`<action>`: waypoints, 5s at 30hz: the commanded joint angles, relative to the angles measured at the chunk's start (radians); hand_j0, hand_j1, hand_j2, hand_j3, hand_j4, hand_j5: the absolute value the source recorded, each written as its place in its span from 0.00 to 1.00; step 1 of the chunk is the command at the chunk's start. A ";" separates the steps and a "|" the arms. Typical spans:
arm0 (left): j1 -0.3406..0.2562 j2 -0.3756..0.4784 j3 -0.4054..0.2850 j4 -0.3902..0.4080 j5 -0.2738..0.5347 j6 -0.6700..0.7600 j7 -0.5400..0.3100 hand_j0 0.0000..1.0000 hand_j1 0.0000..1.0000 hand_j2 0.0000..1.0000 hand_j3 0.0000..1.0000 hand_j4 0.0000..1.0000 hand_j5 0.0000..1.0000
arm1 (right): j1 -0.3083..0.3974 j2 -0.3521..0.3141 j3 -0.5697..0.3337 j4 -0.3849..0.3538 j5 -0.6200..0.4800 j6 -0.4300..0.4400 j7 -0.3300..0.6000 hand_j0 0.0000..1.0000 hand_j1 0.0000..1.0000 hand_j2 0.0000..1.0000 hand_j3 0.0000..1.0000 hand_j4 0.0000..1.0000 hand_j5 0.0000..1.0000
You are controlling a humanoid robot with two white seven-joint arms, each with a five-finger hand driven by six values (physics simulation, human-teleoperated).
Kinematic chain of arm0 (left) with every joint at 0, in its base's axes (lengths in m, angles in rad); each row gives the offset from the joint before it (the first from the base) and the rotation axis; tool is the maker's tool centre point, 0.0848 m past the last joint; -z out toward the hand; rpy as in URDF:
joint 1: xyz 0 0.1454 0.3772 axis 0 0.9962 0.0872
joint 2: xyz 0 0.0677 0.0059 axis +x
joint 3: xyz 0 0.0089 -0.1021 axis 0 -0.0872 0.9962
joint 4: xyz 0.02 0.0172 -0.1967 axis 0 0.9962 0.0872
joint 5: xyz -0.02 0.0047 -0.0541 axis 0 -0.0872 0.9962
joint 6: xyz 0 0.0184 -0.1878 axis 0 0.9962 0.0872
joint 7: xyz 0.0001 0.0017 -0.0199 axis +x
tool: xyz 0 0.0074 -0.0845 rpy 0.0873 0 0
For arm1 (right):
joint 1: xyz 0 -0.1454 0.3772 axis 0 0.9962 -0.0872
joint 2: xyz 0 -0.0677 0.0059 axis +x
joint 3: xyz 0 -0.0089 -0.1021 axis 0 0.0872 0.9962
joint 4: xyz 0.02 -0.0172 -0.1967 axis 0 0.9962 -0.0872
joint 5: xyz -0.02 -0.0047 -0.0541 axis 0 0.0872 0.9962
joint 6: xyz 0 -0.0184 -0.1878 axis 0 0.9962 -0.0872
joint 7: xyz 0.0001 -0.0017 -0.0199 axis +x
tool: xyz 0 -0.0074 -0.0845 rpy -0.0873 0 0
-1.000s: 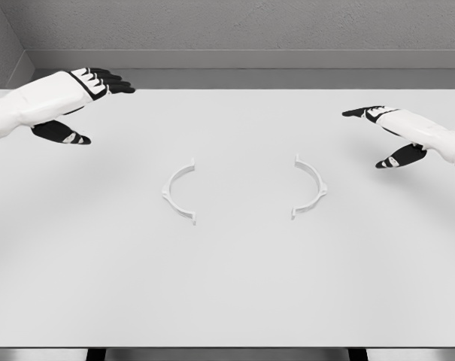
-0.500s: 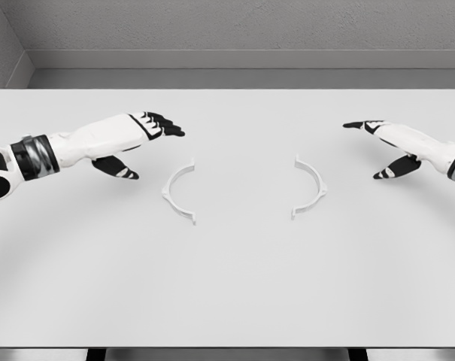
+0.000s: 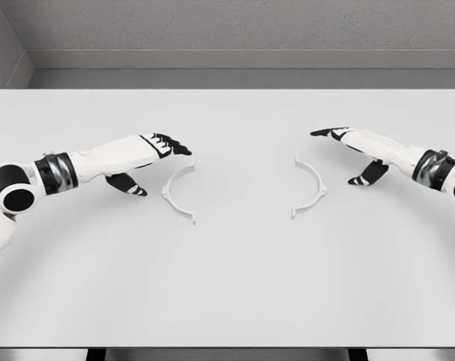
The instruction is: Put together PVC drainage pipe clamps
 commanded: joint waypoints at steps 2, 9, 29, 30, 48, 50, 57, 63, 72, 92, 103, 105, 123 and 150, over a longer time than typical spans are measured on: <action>0.000 -0.018 0.001 0.007 -0.019 0.002 0.001 1.00 1.00 1.00 1.00 1.00 1.00 | -0.008 0.015 0.013 -0.004 -0.013 0.001 0.005 1.00 1.00 1.00 1.00 1.00 1.00; -0.002 -0.051 0.000 0.021 -0.026 0.002 0.001 1.00 1.00 1.00 1.00 1.00 1.00 | -0.017 0.032 0.028 -0.018 -0.013 0.001 0.005 1.00 1.00 1.00 1.00 1.00 1.00; -0.009 -0.096 -0.008 0.021 -0.046 0.002 -0.001 1.00 1.00 1.00 1.00 1.00 1.00 | -0.028 0.079 0.048 -0.047 -0.008 0.001 0.005 1.00 1.00 1.00 1.00 1.00 1.00; -0.009 -0.097 -0.007 0.021 -0.057 0.002 -0.001 1.00 1.00 1.00 1.00 1.00 1.00 | -0.028 0.081 0.050 -0.047 -0.008 0.001 0.005 1.00 1.00 1.00 1.00 1.00 1.00; -0.041 -0.174 -0.013 0.026 -0.101 0.002 0.001 1.00 1.00 1.00 1.00 1.00 1.00 | -0.095 0.110 0.019 0.087 0.039 0.001 0.025 1.00 1.00 1.00 1.00 1.00 1.00; -0.046 -0.176 -0.013 0.026 -0.104 0.002 -0.001 1.00 1.00 1.00 1.00 1.00 1.00 | -0.098 0.116 0.019 0.105 0.046 0.001 0.025 1.00 1.00 1.00 1.00 1.00 1.00; -0.052 -0.212 -0.014 0.032 -0.123 0.002 -0.001 1.00 1.00 1.00 1.00 1.00 1.00 | -0.141 0.179 0.019 0.188 0.069 0.001 0.025 1.00 1.00 1.00 1.00 1.00 1.00; -0.067 -0.200 -0.005 0.035 -0.121 0.002 -0.001 1.00 1.00 1.00 1.00 1.00 1.00 | -0.146 0.214 0.019 0.188 0.102 0.001 0.025 1.00 1.00 1.00 1.00 1.00 1.00; -0.063 -0.182 -0.007 0.096 -0.147 0.002 0.001 1.00 1.00 1.00 1.00 1.00 1.00 | -0.155 0.224 0.021 0.182 0.105 0.001 0.025 1.00 1.00 1.00 1.00 1.00 1.00; -0.071 -0.229 -0.017 0.108 -0.172 0.002 0.001 1.00 1.00 1.00 1.00 1.00 1.00 | -0.167 0.290 0.021 0.182 0.128 0.001 0.045 1.00 1.00 1.00 1.00 1.00 1.00; -0.078 -0.252 -0.020 0.114 -0.184 0.002 0.001 1.00 1.00 1.00 1.00 1.00 1.00 | -0.158 0.164 -0.074 0.179 0.125 0.001 0.045 1.00 1.00 1.00 1.00 1.00 1.00; -0.078 -0.255 -0.022 0.114 -0.184 0.002 0.002 1.00 1.00 1.00 1.00 1.00 1.00 | -0.129 0.164 -0.074 0.174 0.125 0.001 0.047 1.00 1.00 1.00 1.00 1.00 1.00; -0.123 -0.318 -0.051 0.139 -0.207 0.002 0.004 1.00 1.00 1.00 1.00 1.00 1.00 | -0.005 0.081 -0.123 -0.110 0.127 0.001 0.082 1.00 1.00 1.00 1.00 1.00 1.00; -0.086 0.197 0.260 0.159 -0.019 0.002 -0.001 1.00 1.00 1.00 1.00 1.00 1.00 | 0.061 0.101 -0.140 -0.197 0.132 0.001 0.099 1.00 1.00 1.00 1.00 1.00 1.00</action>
